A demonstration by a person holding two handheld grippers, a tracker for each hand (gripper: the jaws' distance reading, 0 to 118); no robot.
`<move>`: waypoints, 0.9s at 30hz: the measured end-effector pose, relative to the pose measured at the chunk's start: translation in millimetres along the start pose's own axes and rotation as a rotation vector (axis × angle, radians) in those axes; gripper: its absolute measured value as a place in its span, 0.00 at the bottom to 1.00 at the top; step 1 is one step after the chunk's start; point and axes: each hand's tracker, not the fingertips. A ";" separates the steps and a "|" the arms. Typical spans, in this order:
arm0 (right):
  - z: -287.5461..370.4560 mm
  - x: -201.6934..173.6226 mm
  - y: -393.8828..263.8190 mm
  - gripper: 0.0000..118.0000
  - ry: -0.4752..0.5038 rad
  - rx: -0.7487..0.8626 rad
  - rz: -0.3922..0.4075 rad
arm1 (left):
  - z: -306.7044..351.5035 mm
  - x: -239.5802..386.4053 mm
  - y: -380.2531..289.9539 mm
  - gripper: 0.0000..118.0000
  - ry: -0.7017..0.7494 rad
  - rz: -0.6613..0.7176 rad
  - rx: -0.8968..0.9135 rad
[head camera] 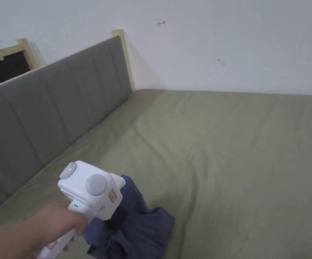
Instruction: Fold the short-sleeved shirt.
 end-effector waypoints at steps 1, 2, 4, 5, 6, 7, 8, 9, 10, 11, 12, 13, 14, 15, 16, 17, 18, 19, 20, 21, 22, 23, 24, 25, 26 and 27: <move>-0.9 -7.7 2.4 0.00 0.003 -0.005 0.025 | -7.6 -8.0 0.3 0.25 0.071 -0.022 -0.009; -2.0 -15.1 4.9 0.00 0.011 -0.011 0.050 | -15.0 -12.9 0.7 0.25 0.151 -0.059 -0.020; -2.2 -28.3 9.4 0.00 0.025 -0.017 0.073 | -27.7 -23.7 0.2 0.28 0.262 -0.082 -0.028; -1.2 -32.6 11.1 0.00 0.033 -0.016 0.072 | -33.7 -25.9 -2.3 0.37 0.292 -0.087 -0.027; 0.2 -35.8 12.7 0.00 0.043 -0.016 0.069 | -36.6 -28.5 -3.3 0.60 0.326 -0.083 -0.022; 1.8 -37.8 13.9 0.00 0.055 -0.014 0.059 | -38.5 -30.9 -4.6 0.78 0.385 -0.091 -0.015; 1.8 -34.1 14.7 0.00 0.067 -0.009 0.044 | -37.3 -34.4 -7.6 0.90 0.434 -0.092 0.009; 3.9 -33.8 15.1 0.00 0.074 -0.004 0.035 | -33.4 -38.6 -10.5 0.94 0.459 -0.081 0.034; 6.0 -33.4 14.8 0.00 0.074 0.006 0.032 | -29.5 -41.7 -11.7 0.94 0.469 -0.055 0.046; 8.8 -32.3 13.8 0.00 0.068 0.030 0.036 | -23.4 -43.9 -13.6 0.94 0.488 -0.019 0.064; 13.2 -30.0 13.0 0.00 0.049 0.069 0.046 | -15.1 -43.8 -15.9 0.94 0.494 0.016 0.094; 17.0 -27.5 11.8 0.00 0.028 0.100 0.055 | -7.7 -43.9 -20.3 0.94 0.466 0.050 0.131; 21.4 -24.4 10.6 0.00 0.006 0.131 0.060 | 1.6 -39.1 -23.9 0.94 0.429 0.094 0.175; 26.6 -20.3 9.3 0.00 -0.016 0.163 0.060 | 9.8 -30.7 -27.4 0.94 0.371 0.140 0.212; 32.3 -16.3 7.4 0.00 -0.035 0.191 0.052 | 16.8 -21.4 -30.6 0.93 0.287 0.164 0.235; 38.7 -11.2 6.0 0.00 -0.049 0.219 0.039 | 26.1 -7.4 -36.0 0.90 0.189 0.182 0.256; 45.7 -5.2 4.6 0.00 -0.055 0.243 0.019 | 33.4 9.0 -39.9 0.77 0.104 0.200 0.284; 52.7 0.4 3.3 0.00 -0.064 0.264 0.007 | 40.6 25.4 -44.4 0.56 0.029 0.218 0.332; 60.0 5.9 1.8 0.00 -0.077 0.284 -0.001 | 47.7 45.1 -49.7 0.29 -0.040 0.245 0.389; 68.3 11.9 -0.3 0.00 -0.097 0.308 -0.016 | 53.9 68.9 -57.3 0.00 -0.089 0.264 0.453; 76.0 17.7 -2.4 0.00 -0.110 0.324 -0.032 | 61.1 91.1 -63.6 0.00 -0.098 0.282 0.526; 85.5 25.1 -5.3 0.00 -0.117 0.344 -0.058 | 72.3 118.4 -69.0 0.00 -0.104 0.284 0.599; 94.0 32.4 -7.2 0.00 -0.117 0.363 -0.083 | 82.3 142.7 -73.9 0.00 -0.126 0.270 0.656; 102.5 38.8 -10.1 0.00 -0.118 0.381 -0.105 | 93.1 165.2 -77.7 0.00 -0.151 0.251 0.706; 112.3 45.3 -13.6 0.00 -0.125 0.400 -0.128 | 106.4 188.4 -80.0 0.00 -0.163 0.213 0.764; 122.7 51.6 -17.5 0.00 -0.133 0.423 -0.148 | 120.8 210.6 -82.6 0.00 -0.164 0.199 0.815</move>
